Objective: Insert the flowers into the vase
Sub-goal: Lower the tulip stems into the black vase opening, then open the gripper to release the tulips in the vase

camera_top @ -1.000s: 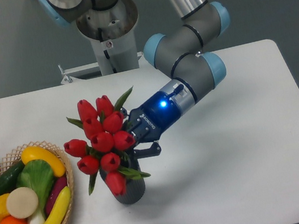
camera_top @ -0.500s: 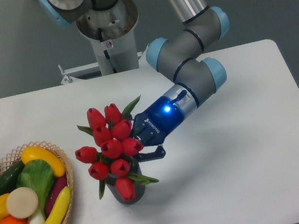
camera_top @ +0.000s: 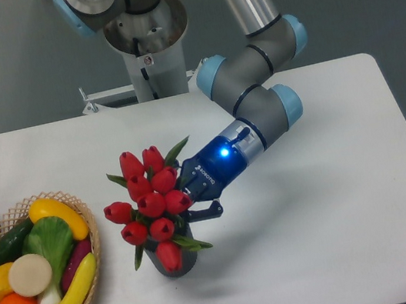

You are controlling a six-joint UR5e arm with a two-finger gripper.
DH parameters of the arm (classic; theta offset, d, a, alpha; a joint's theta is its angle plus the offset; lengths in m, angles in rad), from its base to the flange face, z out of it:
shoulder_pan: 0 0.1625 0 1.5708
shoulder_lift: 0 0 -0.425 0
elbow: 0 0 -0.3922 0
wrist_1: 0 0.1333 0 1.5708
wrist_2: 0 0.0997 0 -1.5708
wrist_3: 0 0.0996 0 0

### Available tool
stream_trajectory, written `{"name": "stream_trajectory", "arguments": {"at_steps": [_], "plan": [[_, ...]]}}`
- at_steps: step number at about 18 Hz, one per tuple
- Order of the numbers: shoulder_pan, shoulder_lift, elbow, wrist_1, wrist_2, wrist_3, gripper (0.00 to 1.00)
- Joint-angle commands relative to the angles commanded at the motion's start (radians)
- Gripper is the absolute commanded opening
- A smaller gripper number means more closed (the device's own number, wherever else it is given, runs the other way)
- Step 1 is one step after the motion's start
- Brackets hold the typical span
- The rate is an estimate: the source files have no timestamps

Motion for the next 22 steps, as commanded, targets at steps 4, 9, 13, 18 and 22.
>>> {"name": "stream_trajectory", "arguments": {"at_steps": [4,9,13,18,22], "plan": [[-0.002,0.000,0.000,0.000,0.035,-0.002,0.27],[-0.002,0.002,0.003,0.000,0.071,-0.002,0.34],[0.002,0.005,0.011,0.002,0.071,0.000,0.50],[0.009,0.009,0.021,0.002,0.078,0.006,0.89],[0.020,0.041,0.028,0.003,0.156,0.021,1.00]]}}
